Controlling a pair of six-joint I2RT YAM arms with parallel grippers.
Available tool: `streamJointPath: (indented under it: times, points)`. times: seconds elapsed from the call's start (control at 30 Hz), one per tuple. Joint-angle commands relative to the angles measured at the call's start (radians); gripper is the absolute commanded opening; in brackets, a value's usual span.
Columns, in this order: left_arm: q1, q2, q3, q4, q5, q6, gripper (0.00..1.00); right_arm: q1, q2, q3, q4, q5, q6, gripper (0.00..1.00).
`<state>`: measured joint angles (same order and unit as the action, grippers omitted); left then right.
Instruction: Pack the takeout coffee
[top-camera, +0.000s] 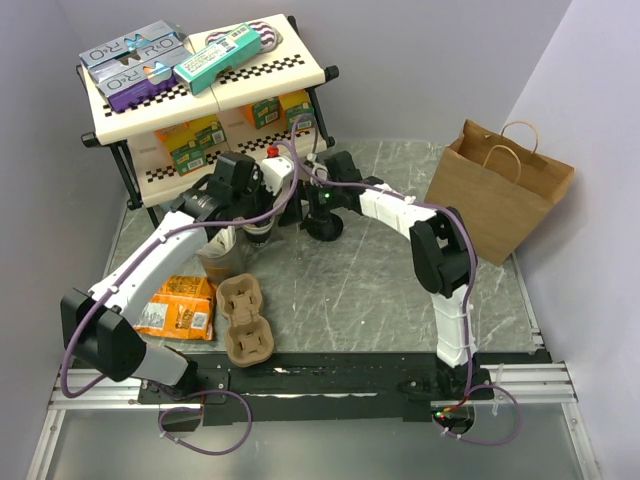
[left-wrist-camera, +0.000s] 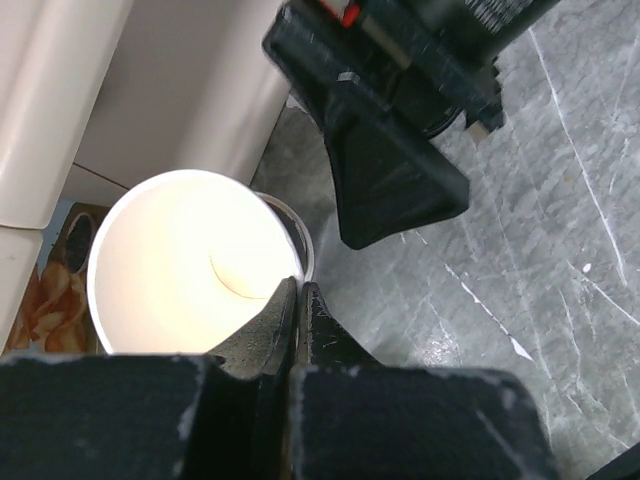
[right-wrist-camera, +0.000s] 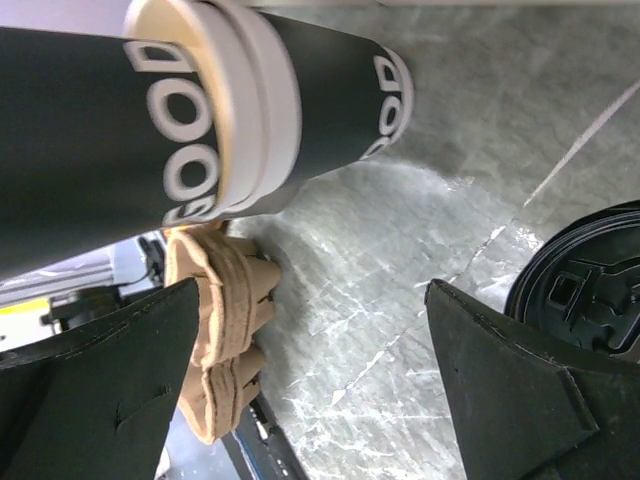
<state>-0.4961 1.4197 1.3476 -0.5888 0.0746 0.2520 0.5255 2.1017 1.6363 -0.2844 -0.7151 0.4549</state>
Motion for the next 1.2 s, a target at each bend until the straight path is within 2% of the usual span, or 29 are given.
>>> streamJointPath:
  times: [0.0,0.3,0.47,0.67,0.93,1.07,1.17]
  points:
    - [-0.002,-0.044,0.042,0.007,-0.032,0.021,0.01,-0.025,-0.124,0.034,0.050,-0.070,-0.001,1.00]
    - [-0.012,-0.056,0.180,-0.034,-0.050,0.029,0.01,-0.125,-0.256,-0.067,0.057,-0.075,-0.022,1.00]
    - [-0.030,-0.084,0.160,-0.114,0.198,0.102,0.01,-0.165,-0.324,-0.091,0.011,-0.080,-0.070,1.00]
    - [-0.139,-0.076,0.114,-0.204,0.401,0.262,0.01,-0.287,-0.450,-0.156,-0.073,-0.067,-0.139,1.00]
    - [-0.234,0.100,0.119,-0.120,0.402,0.397,0.01,-0.458,-0.655,-0.326,-0.153,0.020,-0.269,1.00]
    - [-0.324,0.246,0.185,-0.166,0.347,0.424,0.01,-0.479,-0.762,-0.388,-0.163,0.058,-0.306,1.00]
    - [-0.366,0.284,0.199,-0.134,0.332,0.411,0.01,-0.490,-0.836,-0.424,-0.159,0.101,-0.326,1.00]
